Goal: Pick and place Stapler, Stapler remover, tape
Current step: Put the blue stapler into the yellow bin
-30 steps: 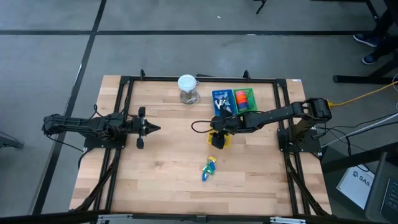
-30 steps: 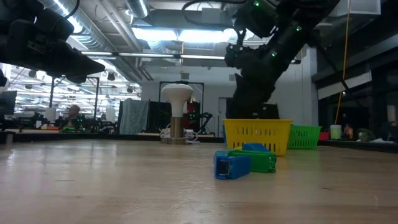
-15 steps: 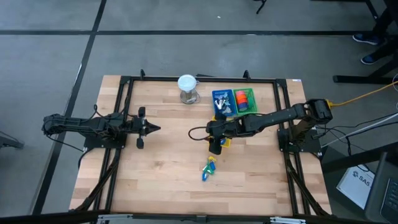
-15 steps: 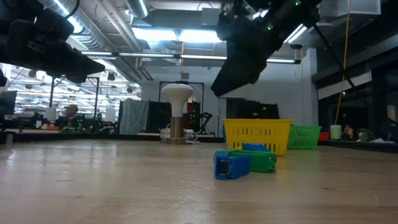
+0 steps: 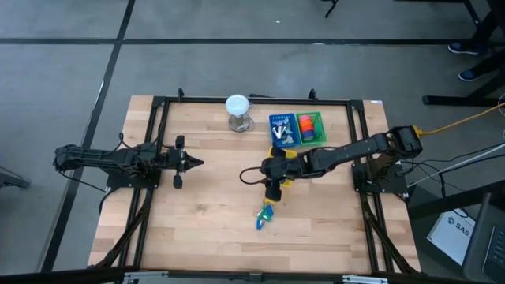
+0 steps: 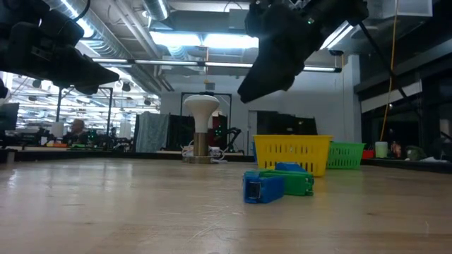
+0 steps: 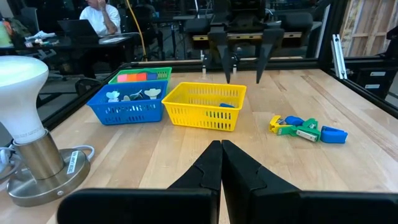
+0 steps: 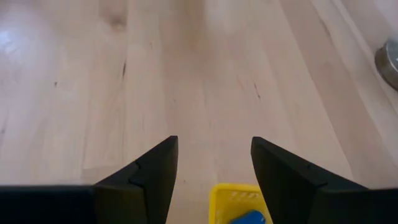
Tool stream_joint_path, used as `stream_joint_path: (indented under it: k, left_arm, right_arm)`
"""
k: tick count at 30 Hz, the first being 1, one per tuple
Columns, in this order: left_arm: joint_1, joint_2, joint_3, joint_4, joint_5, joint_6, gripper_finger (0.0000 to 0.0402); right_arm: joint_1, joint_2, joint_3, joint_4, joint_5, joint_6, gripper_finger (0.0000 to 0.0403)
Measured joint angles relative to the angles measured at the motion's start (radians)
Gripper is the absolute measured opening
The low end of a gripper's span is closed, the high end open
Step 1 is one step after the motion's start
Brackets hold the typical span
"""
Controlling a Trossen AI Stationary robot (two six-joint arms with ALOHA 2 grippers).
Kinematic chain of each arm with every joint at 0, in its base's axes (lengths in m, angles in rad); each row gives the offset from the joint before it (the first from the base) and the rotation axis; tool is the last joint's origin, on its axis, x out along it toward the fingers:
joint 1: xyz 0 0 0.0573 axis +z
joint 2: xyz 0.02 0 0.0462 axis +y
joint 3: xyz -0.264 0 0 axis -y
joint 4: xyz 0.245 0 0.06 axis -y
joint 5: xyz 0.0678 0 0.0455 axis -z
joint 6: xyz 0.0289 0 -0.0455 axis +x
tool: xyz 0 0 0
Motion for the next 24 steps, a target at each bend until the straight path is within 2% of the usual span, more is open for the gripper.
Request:
stream_joint_path:
  k: [12,24]
  left_arm:
    - [0.0,0.0,0.0,0.0,0.0,0.0,0.0001]
    - [0.0,0.0,0.0,0.0,0.0,0.0,0.0001]
  right_arm:
    - [0.043,0.0,0.0,0.019,0.0,0.014,0.021]
    - [0.069,0.0,0.0,0.015,0.0,0.366,0.021]
